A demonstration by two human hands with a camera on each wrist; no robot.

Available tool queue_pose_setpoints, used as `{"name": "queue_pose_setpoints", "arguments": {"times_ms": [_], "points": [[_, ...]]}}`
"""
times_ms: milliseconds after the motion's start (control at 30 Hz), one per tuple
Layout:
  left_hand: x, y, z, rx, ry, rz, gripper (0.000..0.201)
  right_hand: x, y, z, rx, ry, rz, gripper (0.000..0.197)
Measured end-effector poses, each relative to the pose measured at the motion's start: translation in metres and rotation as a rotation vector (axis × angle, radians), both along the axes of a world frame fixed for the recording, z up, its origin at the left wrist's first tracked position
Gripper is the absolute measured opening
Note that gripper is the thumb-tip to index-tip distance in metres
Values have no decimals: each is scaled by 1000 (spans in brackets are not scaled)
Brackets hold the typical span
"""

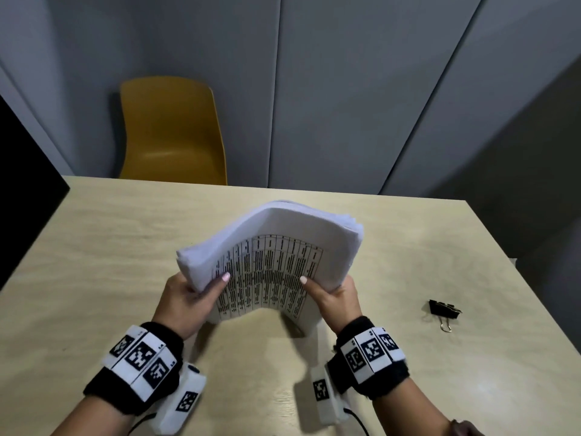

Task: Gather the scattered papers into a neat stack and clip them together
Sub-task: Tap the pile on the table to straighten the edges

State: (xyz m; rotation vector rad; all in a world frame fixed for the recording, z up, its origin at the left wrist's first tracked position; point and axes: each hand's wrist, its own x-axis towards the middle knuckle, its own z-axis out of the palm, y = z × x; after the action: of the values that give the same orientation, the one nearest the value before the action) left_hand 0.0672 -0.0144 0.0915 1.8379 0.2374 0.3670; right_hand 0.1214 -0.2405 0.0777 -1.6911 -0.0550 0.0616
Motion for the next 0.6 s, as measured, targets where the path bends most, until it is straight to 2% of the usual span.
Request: {"name": "queue_pose_setpoints", "arguments": {"times_ms": [33,67,133,200,233,267,300,333,400,467,533,600], "points": [[-2,0,-2,12,5,-42,17,-3,-1,-3,-46,32,-3,16],[-6,0,-1,31,-7,-81,22,-5,-1,-5,-88,44,-12,23],[-6,4,-2,8,-15,-61,21,-6,-2,-5,-100,42,-52,45],[-6,0,3,-8,-17,6,24,-5,-6,-4,-154,22,-160,76],[-5,-2,5,-85,-41,73,22,-5,-10,-5,-179,46,-230,92],[-4,-5,8,-159,-54,116,13,-5,-13,-5,-154,105,-278,105],[-3,-8,11,-245,-49,166,3,-6,-15,-4,-45,196,-284,113],[-2,-9,11,-318,-75,172,13,-7,-17,-5,151,279,-238,117],[1,-13,9,-548,-63,104,26,-10,-17,1,607,439,-16,108],[-1,-16,2,-671,-10,21,35,-9,-17,11,815,498,172,80],[-4,-17,3,-713,41,-24,29,-3,-20,23,757,397,210,56],[-4,0,7,-911,-18,-146,42,4,-31,31,643,244,141,48]]}}
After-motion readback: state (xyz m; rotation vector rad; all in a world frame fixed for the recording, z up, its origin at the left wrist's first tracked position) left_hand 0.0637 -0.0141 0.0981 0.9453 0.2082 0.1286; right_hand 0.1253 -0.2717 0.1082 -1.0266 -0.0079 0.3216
